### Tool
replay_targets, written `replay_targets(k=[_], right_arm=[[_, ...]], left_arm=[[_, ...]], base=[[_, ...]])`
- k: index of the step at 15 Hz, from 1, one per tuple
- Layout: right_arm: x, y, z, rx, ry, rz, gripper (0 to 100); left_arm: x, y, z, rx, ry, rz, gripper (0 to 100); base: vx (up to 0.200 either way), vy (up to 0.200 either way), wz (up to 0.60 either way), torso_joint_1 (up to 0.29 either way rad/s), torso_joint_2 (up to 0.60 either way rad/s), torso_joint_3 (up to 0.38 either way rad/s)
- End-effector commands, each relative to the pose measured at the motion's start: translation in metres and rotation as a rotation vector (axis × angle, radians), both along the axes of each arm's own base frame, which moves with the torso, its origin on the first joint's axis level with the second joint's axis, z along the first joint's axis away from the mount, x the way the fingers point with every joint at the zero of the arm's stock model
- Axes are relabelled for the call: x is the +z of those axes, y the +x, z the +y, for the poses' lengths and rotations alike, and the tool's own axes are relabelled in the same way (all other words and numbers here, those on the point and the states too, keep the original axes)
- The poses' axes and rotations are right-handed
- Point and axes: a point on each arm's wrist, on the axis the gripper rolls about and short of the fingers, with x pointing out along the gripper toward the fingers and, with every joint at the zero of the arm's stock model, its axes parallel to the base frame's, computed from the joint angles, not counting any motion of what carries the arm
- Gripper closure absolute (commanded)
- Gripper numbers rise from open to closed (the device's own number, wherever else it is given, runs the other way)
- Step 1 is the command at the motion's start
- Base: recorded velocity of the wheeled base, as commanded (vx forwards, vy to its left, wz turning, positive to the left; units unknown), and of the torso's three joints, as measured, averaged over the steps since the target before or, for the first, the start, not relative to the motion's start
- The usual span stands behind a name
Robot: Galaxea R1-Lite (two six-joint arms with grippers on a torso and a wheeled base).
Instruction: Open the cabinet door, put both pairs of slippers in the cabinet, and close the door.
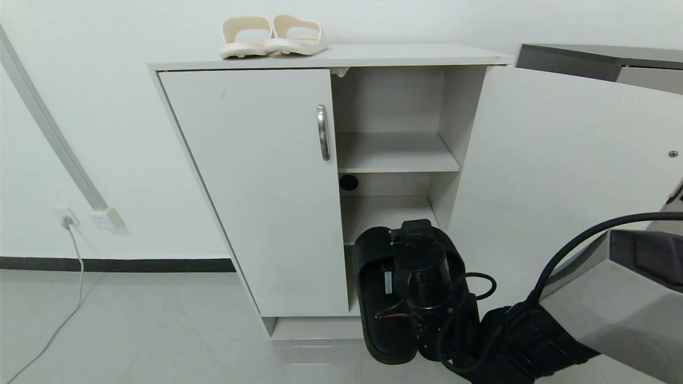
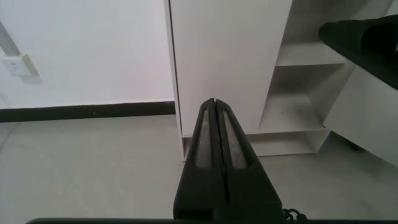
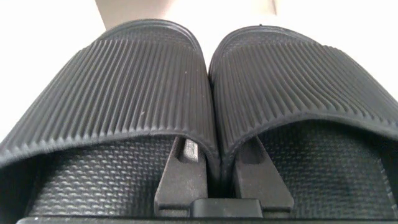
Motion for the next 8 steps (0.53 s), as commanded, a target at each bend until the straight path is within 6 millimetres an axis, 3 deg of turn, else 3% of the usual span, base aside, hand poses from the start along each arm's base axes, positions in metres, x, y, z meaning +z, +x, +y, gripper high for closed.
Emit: replay_targets(k=[1,8], right_arm=[[-0.0158,0.0039,0.0035,-0.001,-0.017,0.012,100],[-0.0246,0.0097,0.0015,0.009,-0.021,0.025,100]], left_arm=[[0.0001,0.0002,0.0000,-0.001,0.000,0.002,100],[0.0001,0.0002,0.0000,0.001,0.000,0.002,100]], base=[[0.000,0.000,0.00,0.000,0.00,0.000],[0.000,0.000,0.00,0.000,0.00,0.000]])
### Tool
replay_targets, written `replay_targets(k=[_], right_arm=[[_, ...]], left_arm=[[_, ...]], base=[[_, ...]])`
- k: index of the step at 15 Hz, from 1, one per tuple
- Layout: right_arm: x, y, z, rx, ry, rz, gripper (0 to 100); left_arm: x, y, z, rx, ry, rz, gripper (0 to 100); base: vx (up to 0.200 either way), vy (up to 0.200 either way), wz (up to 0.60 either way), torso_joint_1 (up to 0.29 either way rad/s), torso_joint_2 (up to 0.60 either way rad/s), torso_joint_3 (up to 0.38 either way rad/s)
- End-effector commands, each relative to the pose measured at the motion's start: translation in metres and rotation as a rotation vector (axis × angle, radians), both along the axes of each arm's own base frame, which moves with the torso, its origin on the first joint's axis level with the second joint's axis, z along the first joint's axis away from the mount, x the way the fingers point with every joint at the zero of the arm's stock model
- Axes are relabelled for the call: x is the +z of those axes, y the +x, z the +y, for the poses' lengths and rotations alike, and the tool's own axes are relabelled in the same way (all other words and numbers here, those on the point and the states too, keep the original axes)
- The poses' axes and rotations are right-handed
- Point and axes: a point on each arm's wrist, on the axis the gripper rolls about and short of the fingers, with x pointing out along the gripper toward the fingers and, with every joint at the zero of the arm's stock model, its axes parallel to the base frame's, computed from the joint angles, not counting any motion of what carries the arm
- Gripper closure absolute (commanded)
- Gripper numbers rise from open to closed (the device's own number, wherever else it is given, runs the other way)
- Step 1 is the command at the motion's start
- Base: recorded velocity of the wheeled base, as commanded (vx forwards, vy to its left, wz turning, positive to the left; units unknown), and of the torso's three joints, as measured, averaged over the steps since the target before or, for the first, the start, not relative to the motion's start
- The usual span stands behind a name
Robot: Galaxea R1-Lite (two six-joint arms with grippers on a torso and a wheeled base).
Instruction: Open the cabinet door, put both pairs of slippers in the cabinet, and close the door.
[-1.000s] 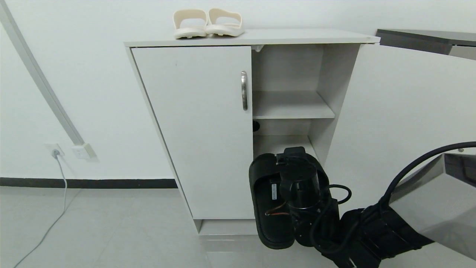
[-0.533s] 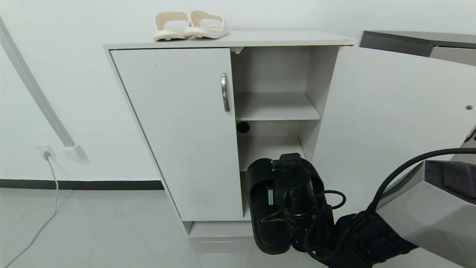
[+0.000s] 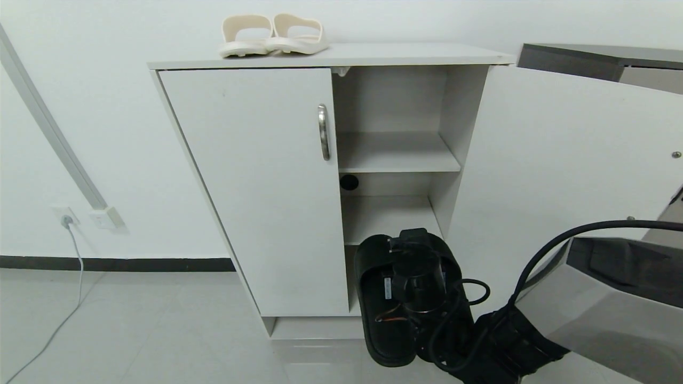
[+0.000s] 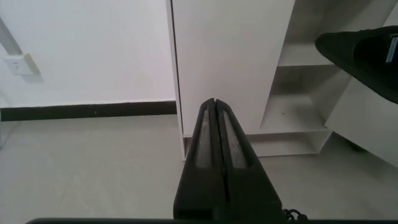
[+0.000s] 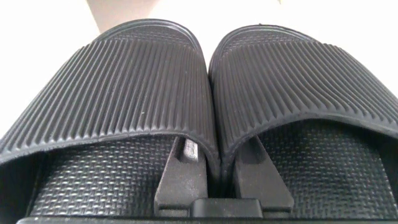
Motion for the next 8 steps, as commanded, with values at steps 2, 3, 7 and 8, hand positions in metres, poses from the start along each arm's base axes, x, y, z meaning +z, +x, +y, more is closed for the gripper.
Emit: replay_targets(k=[2,3,7,8], right_arm=[[-0.0053,0.0030,-0.0006,-0.004,-0.005,0.006,100],[-0.0069,0.0034,-0.0002,-0.004,-0.007,0.008,100],[-0.0093,0.0036,0.0001,-0.003,-0.013,0.012,100],[-0.0093,0.0037,0.0001,-0.005,-0.014,0.011,100]], left_arm=[[0.0001,0.0002,0.0000,0.000,0.000,0.002,100],[0.0001,0.0002,0.0000,0.000,0.000,0.002,100],[0.0001,0.0002,0.0000,-0.002,0.001,0.002,100],[0.0001,0.0002,0.0000,-0.002,0.001,0.002,100]], base=[[0.000,0.000,0.00,0.000,0.00,0.000],[0.000,0.000,0.00,0.000,0.00,0.000],[0.000,0.000,0.00,-0.001,0.00,-0.144],[0.000,0.000,0.00,0.002,0.00,-0.183]])
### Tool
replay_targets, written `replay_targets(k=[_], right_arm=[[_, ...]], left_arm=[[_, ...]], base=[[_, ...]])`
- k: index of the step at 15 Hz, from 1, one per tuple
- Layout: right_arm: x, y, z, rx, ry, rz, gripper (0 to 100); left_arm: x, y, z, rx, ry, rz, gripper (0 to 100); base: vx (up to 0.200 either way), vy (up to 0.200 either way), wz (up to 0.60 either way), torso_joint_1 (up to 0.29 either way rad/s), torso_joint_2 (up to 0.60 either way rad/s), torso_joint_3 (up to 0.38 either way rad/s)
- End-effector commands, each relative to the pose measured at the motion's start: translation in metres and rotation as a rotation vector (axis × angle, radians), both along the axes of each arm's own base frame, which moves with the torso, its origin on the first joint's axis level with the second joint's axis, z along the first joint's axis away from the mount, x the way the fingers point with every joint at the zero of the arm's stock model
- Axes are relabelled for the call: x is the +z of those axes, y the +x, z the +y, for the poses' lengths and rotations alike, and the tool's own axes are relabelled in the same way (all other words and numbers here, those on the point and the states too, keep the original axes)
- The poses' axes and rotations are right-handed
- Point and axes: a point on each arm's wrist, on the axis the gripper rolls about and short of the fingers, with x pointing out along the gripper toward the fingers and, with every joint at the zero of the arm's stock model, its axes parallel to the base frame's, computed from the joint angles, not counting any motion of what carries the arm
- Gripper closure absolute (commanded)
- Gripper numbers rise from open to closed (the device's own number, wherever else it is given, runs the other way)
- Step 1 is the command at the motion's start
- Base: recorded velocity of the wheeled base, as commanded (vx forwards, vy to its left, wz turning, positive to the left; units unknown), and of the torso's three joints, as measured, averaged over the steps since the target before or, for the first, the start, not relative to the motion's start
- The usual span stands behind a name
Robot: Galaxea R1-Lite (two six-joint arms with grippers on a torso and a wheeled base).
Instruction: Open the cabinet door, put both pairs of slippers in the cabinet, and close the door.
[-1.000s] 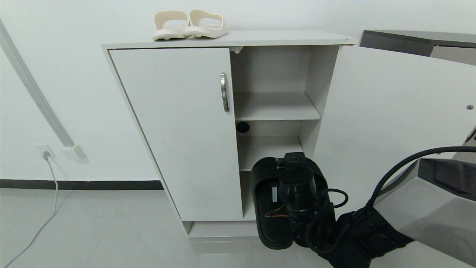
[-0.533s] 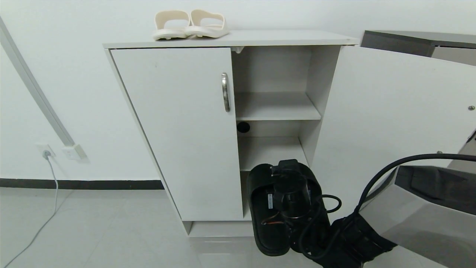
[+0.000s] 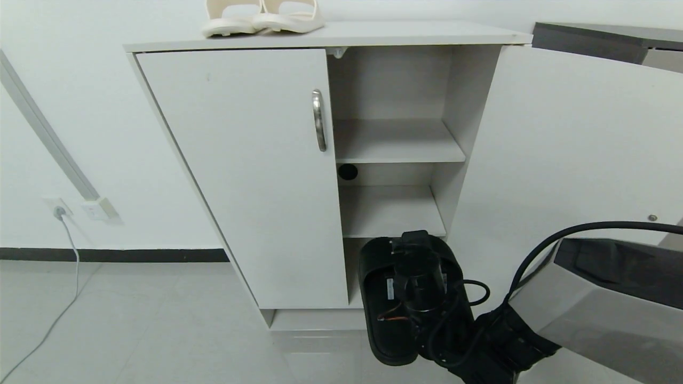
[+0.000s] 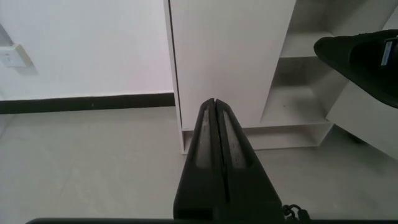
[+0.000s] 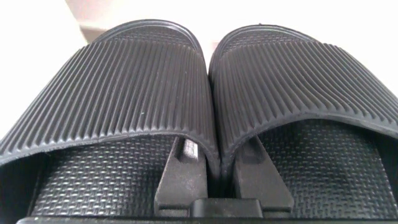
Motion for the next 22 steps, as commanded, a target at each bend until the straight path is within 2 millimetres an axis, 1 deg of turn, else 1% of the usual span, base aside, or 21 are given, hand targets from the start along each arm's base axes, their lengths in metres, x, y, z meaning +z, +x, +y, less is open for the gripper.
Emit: replay_targets(k=[1,5,10,12,13,14,16,19,22], right_arm=[[-0.001,0.000,0.000,0.001,-0.001,0.002,100],[-0.007,0.001,0.001,-0.001,-0.012,0.011,100],[-0.007,0.001,0.001,0.001,-0.003,-0.006,100],[0.002,0.002,0.002,0.001,0.036,-0.049,100],[0.012,0.001,0.001,0.006,0.054,-0.096,100],[0.017,0.001,0.000,0.009,0.067,-0.136,100],[0.022,-0.002,-0.003,0.018,0.053,-0.210,100],[0.008,-0.007,-0.004,0.075,0.016,-0.248,100],[-0.004,-0.004,-0.004,0.073,-0.005,-0.227,100]], left_arm=[[0.000,0.000,0.000,-0.001,0.000,0.002,100],[0.000,0.000,0.000,0.000,0.000,0.002,100],[0.000,0.000,0.000,0.000,-0.001,0.002,100],[0.000,0.000,0.000,0.000,-0.001,0.002,100],[0.000,0.000,0.000,0.000,-0.001,0.002,100],[0.000,0.000,0.000,0.002,0.000,0.002,100],[0.000,0.000,0.000,0.002,0.000,0.002,100],[0.000,0.000,0.000,0.002,-0.001,0.002,100],[0.000,0.000,0.000,0.000,-0.001,0.002,100]], base=[[0.000,0.000,0.00,-0.002,0.01,-0.188],[0.000,0.000,0.00,0.006,0.00,-0.201],[0.000,0.000,0.00,0.002,0.01,-0.199],[0.000,0.000,0.00,0.001,0.00,-0.057],[0.000,0.000,0.00,0.000,0.00,0.000],[0.000,0.000,0.00,0.000,0.00,0.000],[0.000,0.000,0.00,0.000,0.00,0.000],[0.000,0.000,0.00,0.000,0.00,0.000],[0.000,0.000,0.00,0.000,0.00,0.000]])
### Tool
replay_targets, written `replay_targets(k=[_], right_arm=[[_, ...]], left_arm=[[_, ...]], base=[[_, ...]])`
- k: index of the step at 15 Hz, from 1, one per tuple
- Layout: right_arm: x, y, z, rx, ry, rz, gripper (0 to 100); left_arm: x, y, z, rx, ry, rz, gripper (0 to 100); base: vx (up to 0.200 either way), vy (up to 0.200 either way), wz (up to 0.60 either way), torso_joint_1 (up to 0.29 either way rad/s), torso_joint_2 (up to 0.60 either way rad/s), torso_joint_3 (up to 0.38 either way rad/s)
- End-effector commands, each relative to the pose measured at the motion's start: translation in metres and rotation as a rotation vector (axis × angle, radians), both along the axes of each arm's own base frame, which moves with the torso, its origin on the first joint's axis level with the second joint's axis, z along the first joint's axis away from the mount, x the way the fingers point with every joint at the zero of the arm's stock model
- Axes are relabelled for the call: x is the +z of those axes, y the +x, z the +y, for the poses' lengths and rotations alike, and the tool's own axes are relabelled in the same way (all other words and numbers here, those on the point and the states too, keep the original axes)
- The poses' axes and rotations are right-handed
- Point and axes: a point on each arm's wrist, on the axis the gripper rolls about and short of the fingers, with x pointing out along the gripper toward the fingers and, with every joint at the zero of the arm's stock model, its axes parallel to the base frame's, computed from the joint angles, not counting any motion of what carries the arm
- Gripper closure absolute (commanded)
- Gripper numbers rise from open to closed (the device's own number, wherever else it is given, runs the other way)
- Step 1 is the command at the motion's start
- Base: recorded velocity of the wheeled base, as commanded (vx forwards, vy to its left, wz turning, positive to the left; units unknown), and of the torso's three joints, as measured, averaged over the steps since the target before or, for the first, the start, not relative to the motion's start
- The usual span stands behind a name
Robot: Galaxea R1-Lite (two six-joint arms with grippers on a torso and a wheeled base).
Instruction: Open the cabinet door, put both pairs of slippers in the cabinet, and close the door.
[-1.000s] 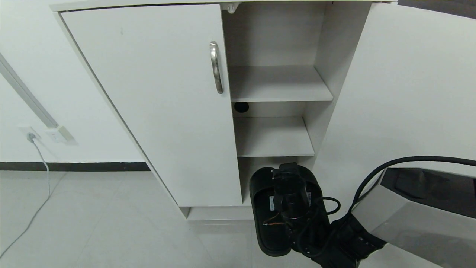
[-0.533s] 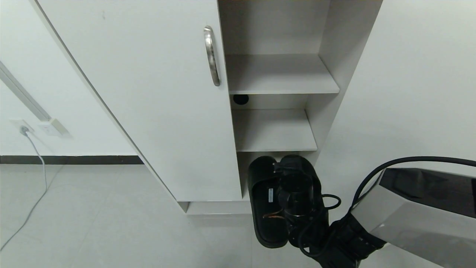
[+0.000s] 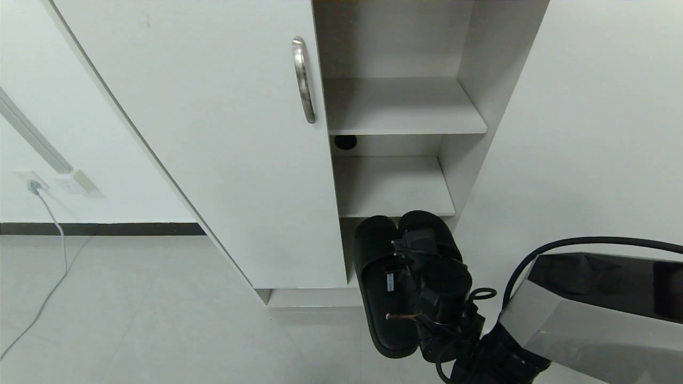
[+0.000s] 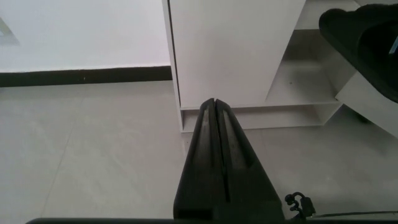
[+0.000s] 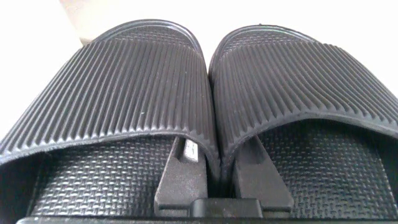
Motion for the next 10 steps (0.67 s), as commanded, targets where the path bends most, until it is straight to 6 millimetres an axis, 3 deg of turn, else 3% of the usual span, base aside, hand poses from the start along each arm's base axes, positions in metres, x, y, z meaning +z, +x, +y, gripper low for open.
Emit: replay_targets(k=[1,6,10], right_arm=[[-0.0119,0.0020,0.0011,-0.002,-0.020,0.020,100],[-0.0094,0.0041,-0.0002,-0.009,-0.010,0.012,100],[-0.0086,0.0046,-0.0005,-0.011,-0.008,0.011,100]], left_arm=[[0.0000,0.0001,0.0000,-0.001,0.000,0.002,100],[0.0000,0.0001,0.0000,-0.002,0.000,0.002,100],[-0.0001,0.0001,-0.0001,-0.004,0.000,0.003,100]], base=[[0.000,0.000,0.00,0.000,0.00,0.000],[0.000,0.000,0.00,0.000,0.00,0.000],[0.200,0.000,0.00,-0.004,0.00,0.000]])
